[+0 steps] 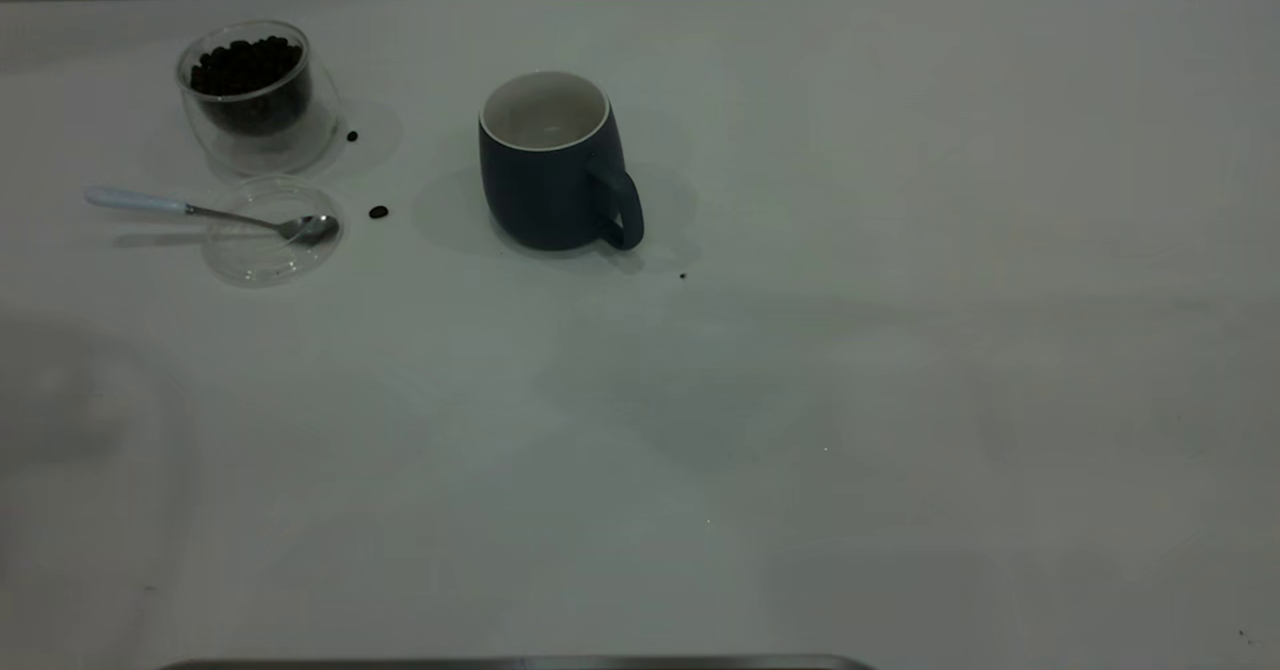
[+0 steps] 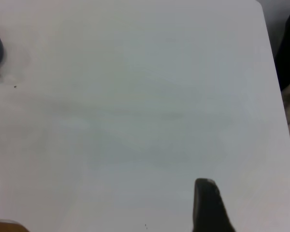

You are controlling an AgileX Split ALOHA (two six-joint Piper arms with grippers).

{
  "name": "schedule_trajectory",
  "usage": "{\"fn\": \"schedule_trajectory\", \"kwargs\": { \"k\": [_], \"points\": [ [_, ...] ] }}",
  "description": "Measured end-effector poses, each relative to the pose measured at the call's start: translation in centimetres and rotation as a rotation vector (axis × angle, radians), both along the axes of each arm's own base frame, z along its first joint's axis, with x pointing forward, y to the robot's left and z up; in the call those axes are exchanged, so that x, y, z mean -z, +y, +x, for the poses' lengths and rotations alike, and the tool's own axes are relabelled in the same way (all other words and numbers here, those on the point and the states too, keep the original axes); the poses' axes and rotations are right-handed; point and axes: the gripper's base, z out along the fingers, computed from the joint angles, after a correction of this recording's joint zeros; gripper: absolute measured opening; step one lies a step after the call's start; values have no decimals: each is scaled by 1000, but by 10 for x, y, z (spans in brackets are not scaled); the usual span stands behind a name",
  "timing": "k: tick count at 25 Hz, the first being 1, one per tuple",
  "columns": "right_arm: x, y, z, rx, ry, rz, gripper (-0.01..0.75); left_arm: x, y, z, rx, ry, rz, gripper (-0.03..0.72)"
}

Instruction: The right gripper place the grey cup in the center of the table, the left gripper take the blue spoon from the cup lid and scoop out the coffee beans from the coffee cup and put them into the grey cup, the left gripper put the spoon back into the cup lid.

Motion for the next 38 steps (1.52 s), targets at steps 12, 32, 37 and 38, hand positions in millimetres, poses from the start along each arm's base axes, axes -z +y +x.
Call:
{"fn": "schedule_trajectory", "kwargs": {
  "k": [12, 32, 37, 38],
  "points": [
    [0, 0, 0, 0, 0, 0, 402, 25, -2, -34, -97, 85, -61, 542],
    [0, 0, 0, 0, 0, 0, 402, 115, -12, -200, -107, -49, -36, 542],
    [0, 0, 0, 0, 0, 0, 402, 134, -12, -221, -112, -114, -21, 542],
    [0, 0, 0, 0, 0, 0, 402, 137, -12, -225, -112, -126, -20, 542]
  ]
}}
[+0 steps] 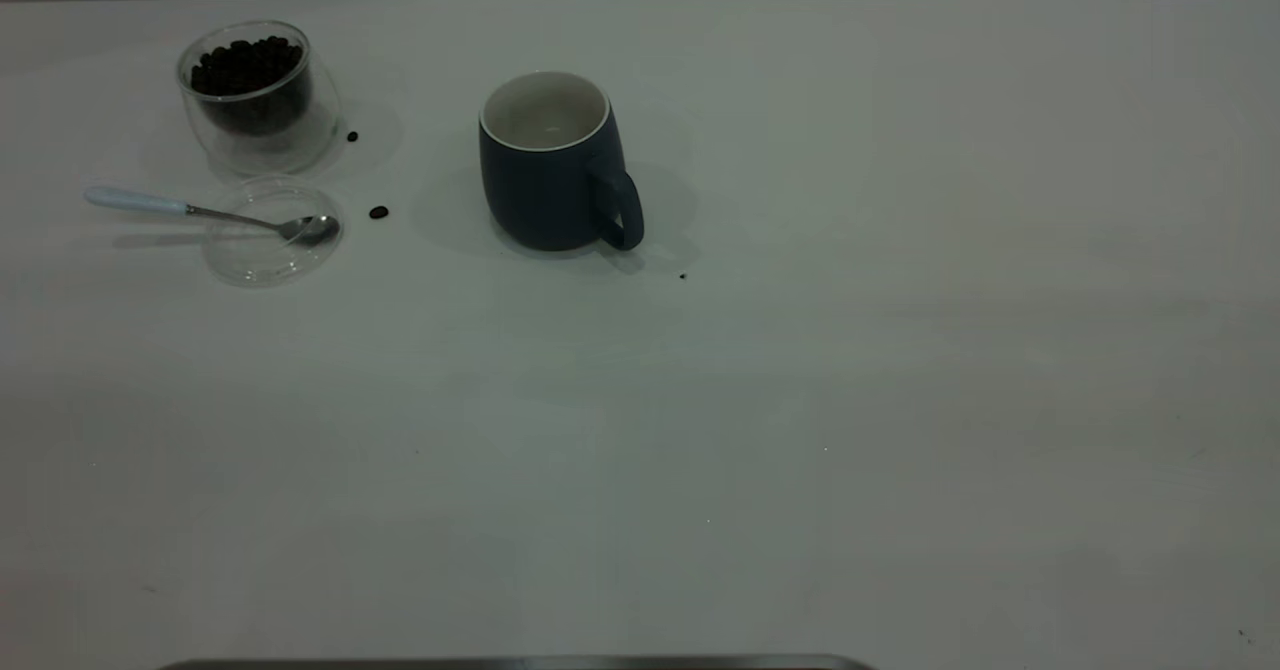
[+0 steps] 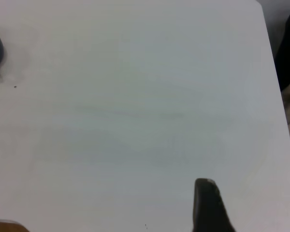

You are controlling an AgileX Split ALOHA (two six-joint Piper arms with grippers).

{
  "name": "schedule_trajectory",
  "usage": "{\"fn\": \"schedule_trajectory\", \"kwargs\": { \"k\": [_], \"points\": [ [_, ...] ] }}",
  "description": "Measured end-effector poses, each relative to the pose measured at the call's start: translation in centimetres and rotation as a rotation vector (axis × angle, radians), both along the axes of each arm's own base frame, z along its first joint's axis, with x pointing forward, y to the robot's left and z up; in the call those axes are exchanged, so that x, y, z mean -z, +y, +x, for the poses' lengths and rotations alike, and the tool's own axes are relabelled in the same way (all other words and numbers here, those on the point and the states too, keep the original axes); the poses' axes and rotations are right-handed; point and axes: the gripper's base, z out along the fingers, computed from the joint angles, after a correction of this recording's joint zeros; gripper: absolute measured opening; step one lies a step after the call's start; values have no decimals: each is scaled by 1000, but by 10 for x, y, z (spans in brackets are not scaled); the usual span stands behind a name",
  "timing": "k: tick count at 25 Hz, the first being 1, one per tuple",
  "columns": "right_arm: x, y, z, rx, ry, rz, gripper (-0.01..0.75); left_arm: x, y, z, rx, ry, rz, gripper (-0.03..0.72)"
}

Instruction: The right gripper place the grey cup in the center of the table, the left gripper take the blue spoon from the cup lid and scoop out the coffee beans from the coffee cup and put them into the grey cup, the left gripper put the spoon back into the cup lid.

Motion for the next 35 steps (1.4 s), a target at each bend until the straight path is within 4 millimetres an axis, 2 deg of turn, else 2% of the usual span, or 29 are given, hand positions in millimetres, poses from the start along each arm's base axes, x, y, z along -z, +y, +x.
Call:
{"fn": "schedule_trajectory", "kwargs": {
  "k": [4, 11, 35],
  "points": [
    [0, 0, 0, 0, 0, 0, 402, 13, 0, -10, -3, -39, 6, 542],
    [0, 0, 0, 0, 0, 0, 402, 15, 2, -20, -21, -96, 35, 542],
    [0, 0, 0, 0, 0, 0, 402, 24, 8, -15, -18, -88, -25, 534]
  ]
}}
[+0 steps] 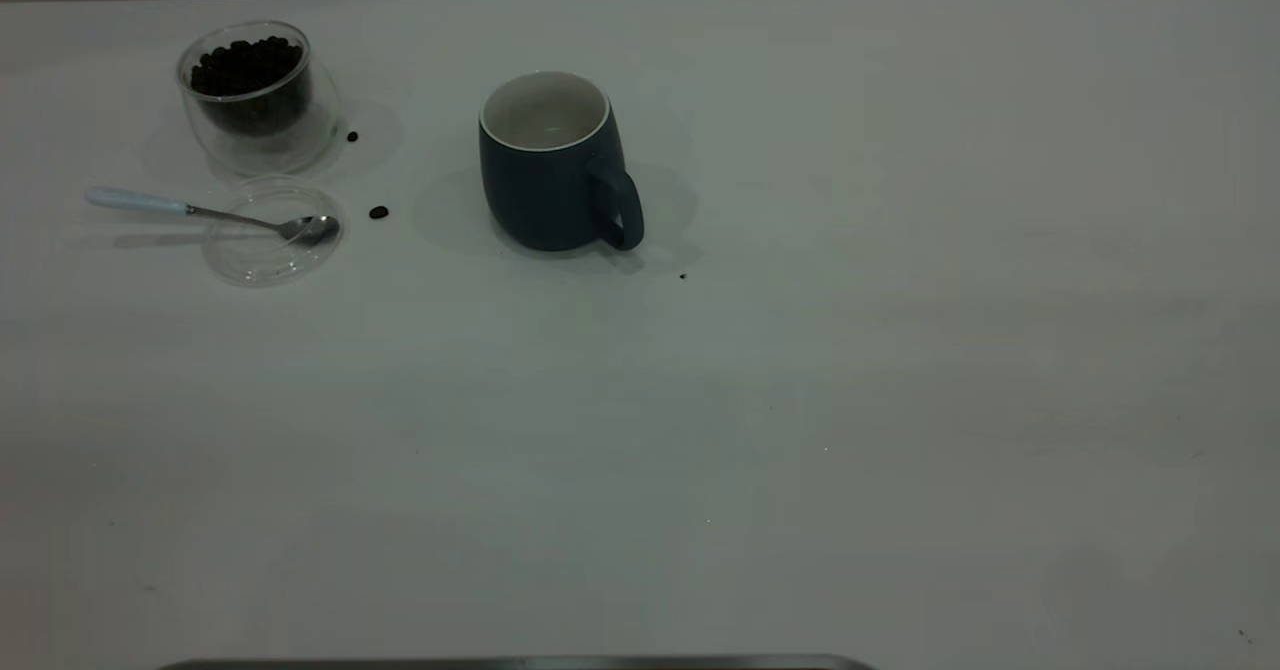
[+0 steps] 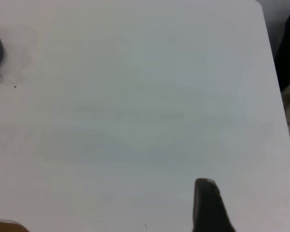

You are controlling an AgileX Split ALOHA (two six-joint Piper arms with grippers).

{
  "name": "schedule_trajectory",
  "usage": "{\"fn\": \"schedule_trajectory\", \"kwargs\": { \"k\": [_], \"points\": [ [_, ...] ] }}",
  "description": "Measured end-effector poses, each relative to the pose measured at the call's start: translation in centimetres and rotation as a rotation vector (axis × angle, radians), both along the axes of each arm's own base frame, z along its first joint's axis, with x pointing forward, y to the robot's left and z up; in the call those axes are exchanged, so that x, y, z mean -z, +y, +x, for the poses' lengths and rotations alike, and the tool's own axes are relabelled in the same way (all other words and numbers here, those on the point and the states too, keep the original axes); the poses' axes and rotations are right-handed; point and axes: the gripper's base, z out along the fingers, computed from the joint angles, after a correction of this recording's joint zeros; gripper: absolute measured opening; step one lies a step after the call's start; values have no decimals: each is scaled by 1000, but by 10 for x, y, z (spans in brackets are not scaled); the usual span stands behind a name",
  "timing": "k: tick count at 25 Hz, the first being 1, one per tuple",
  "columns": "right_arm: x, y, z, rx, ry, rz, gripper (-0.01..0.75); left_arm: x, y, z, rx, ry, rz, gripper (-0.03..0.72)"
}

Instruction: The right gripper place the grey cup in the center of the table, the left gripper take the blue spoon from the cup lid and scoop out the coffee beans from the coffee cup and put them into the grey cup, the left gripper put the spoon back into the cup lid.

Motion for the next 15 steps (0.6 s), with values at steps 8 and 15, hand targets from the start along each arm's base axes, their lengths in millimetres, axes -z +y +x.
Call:
{"fn": "schedule_trajectory", "kwargs": {
  "k": [8, 15],
  "points": [
    [0, 0, 0, 0, 0, 0, 402, 1, 1, -13, -1, -87, -4, 534],
    [0, 0, 0, 0, 0, 0, 402, 1, 1, -13, -4, -85, -4, 534]
  ]
}}
